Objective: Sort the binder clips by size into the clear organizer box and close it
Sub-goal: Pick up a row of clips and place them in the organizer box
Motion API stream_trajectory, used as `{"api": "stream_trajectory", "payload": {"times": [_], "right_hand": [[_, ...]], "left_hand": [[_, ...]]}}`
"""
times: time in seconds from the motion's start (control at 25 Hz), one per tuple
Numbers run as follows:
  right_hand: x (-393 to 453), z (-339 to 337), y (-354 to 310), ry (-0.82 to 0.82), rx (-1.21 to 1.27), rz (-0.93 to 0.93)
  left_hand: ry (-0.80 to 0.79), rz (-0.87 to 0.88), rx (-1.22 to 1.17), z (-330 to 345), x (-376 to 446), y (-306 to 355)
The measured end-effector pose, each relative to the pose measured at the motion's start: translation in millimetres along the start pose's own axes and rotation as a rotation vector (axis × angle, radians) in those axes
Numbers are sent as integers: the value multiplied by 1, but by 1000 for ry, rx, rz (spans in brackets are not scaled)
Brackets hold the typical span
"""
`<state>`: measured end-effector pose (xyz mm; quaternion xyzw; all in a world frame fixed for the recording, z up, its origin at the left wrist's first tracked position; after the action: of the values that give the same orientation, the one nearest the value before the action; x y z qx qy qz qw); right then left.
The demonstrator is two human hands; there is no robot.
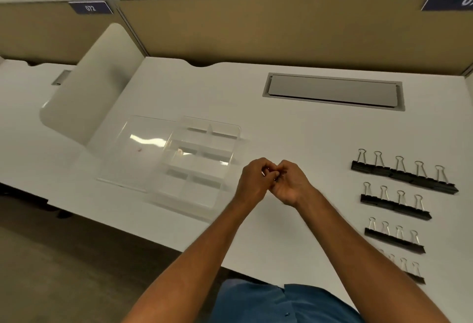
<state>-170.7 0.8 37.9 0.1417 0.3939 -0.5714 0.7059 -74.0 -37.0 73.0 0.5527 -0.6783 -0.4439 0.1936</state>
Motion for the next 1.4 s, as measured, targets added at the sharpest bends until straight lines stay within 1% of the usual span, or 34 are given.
{"api": "stream_trajectory", "payload": {"times": [0.12,0.2,0.32,0.36,0.44,0.52,0.56,0.6,0.64,0.68,0.76,0.84,0.88,0.96,1.04,1.16,1.24,1.28,1.4], "right_hand": [[15,20,1,-67,45,51],[32,47,1,-85,20,60],[56,82,3,-33,3,34],[63,94,3,-12,2,14],[79,122,1,18,-54,-20],[99,144,1,57,-188,-81],[110,154,2,84,-275,-122],[121,162,4,108,-387,-160],[132,168,7,136,-550,-199],[141,172,10,165,-766,-241],[156,175,16,190,-1236,-346],[165,178,24,133,-1635,-480],[167,179,29,92,-1776,-525],[173,176,37,35,-1947,-554],[180,172,40,6,-2022,-575],[185,165,39,-20,-2018,-600],[181,163,34,-14,-1949,-629],[176,162,30,-12,-1902,-672],[149,156,14,54,-1676,-807]], "left_hand": [[33,107,-74,-28,6,-3],[133,142,-102,-63,17,-7],[242,147,-27,-112,44,-43],[264,164,31,-128,53,-59],[285,228,255,-154,77,-88],[219,252,566,-164,96,-119],[177,253,684,-164,103,-134],[137,248,760,-163,106,-148],[100,237,796,-160,107,-160],[83,225,808,-158,106,-169],[105,230,806,-153,100,-175],[130,235,806,-152,99,-173],[134,233,805,-152,99,-171],[136,230,793,-151,99,-171],[137,229,785,-151,98,-172],[123,238,769,-151,99,-173],[115,246,756,-152,99,-174],[108,248,750,-152,99,-174],[100,260,749,-152,100,-175]]}}
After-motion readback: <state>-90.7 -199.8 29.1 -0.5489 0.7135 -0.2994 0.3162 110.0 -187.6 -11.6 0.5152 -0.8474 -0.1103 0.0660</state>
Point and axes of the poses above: each hand's wrist, its own x-axis towards the middle knuckle, its own z-axis out of the palm, y = z × x, the point moved 4 cm from there along x, towards the middle knuckle, and after that the axes turned 3 degrees about -z, right-handed, at the moved point
